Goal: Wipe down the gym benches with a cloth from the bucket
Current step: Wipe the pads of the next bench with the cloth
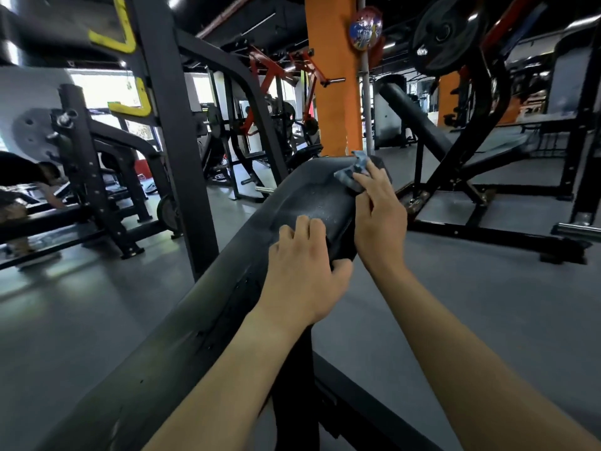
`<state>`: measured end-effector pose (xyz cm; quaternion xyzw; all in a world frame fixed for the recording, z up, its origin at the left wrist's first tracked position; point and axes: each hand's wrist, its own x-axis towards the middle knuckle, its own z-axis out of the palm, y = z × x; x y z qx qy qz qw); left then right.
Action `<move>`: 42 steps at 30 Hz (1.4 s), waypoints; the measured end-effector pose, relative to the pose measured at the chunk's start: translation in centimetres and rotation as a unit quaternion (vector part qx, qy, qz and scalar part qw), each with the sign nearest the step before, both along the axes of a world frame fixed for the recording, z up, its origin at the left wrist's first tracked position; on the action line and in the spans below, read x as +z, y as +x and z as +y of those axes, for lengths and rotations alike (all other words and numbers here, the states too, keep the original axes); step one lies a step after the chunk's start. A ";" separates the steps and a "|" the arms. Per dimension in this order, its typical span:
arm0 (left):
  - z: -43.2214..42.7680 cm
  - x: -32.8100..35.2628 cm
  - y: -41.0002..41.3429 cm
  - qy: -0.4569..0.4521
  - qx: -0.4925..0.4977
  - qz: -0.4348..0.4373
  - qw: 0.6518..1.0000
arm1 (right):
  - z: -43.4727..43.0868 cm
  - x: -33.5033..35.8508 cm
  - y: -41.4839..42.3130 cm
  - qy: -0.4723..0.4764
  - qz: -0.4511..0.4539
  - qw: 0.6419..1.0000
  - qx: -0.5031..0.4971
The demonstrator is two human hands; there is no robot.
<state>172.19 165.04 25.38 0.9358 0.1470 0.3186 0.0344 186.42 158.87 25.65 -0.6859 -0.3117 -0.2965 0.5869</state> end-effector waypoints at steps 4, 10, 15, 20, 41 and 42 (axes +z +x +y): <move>0.1 0.4 0.4 0.052 0.005 -0.006 0.999 | 0.2 2.8 2.6 0.036 0.057 0.997 0.030; 1.0 1.2 1.3 0.078 0.006 -0.034 0.996 | 0.4 2.0 1.9 0.111 0.086 0.989 0.037; 0.6 2.0 2.7 0.057 -0.035 -0.026 0.997 | -0.3 -2.3 -0.6 0.113 0.081 0.990 0.033; -0.1 2.1 3.7 0.058 -0.044 -0.042 0.996 | -1.1 -2.0 1.3 0.058 0.046 0.996 0.043; 0.3 2.6 3.7 0.025 -0.046 -0.031 0.998 | -1.8 -2.2 1.9 0.080 0.053 0.993 0.074; 0.3 2.5 3.7 0.020 -0.048 -0.031 0.998 | -2.0 -1.7 2.3 0.090 0.070 0.990 0.085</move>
